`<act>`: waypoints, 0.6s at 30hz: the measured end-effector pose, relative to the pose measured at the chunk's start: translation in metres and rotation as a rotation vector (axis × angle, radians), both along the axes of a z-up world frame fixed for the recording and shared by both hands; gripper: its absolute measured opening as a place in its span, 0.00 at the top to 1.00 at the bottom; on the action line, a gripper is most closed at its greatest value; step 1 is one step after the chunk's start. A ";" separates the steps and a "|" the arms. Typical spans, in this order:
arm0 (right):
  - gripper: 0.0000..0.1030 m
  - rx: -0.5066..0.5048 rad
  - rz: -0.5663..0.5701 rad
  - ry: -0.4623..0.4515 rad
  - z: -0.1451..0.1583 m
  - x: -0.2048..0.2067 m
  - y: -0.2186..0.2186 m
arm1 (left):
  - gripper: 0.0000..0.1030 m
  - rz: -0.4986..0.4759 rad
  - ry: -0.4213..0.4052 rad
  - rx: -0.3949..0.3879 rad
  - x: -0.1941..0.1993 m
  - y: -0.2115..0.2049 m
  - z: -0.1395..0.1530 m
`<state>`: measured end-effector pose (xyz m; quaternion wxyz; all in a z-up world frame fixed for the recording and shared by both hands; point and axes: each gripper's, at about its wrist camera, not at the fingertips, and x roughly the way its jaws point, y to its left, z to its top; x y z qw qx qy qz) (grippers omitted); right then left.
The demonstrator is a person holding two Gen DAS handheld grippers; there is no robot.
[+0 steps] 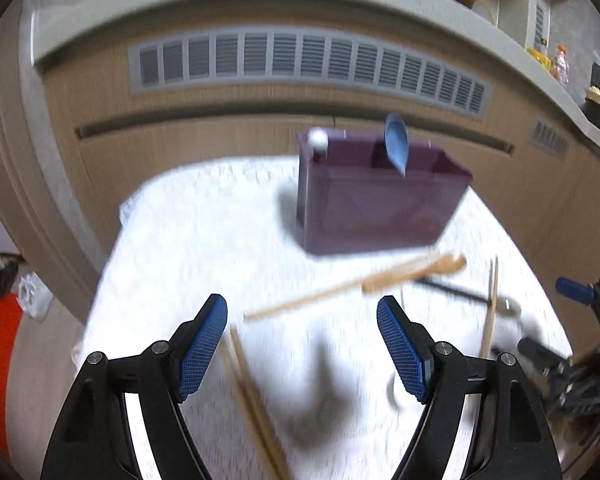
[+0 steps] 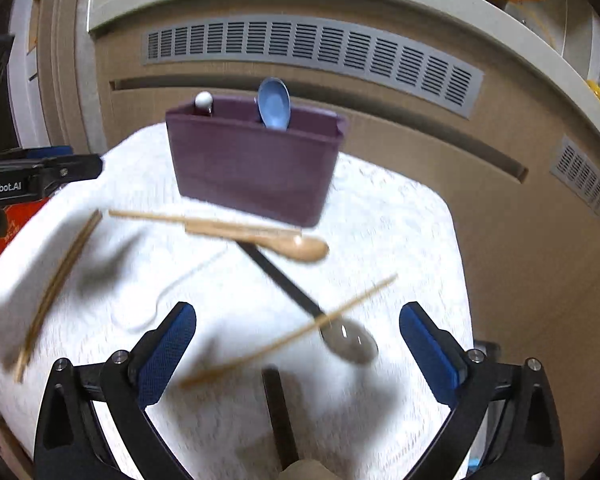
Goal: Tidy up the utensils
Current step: 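Lower the left gripper onto the white plastic spoon and grasp it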
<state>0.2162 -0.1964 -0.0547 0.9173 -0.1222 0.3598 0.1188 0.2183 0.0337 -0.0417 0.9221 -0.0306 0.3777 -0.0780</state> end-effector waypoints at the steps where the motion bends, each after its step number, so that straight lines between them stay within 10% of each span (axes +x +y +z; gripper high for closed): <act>1: 0.03 0.006 0.003 0.012 -0.003 -0.003 -0.003 | 0.25 -0.029 0.015 -0.009 -0.003 -0.001 -0.005; 7: 0.03 0.069 -0.023 0.092 -0.020 -0.005 -0.019 | 0.27 -0.238 0.071 -0.052 -0.020 -0.038 -0.027; 9: 0.03 0.103 -0.041 0.109 -0.022 -0.002 -0.023 | 0.43 -0.273 0.089 -0.027 -0.018 -0.055 -0.033; 18: 0.03 0.109 -0.075 0.105 -0.030 -0.005 -0.034 | 0.45 -0.248 0.176 0.023 -0.005 -0.085 -0.062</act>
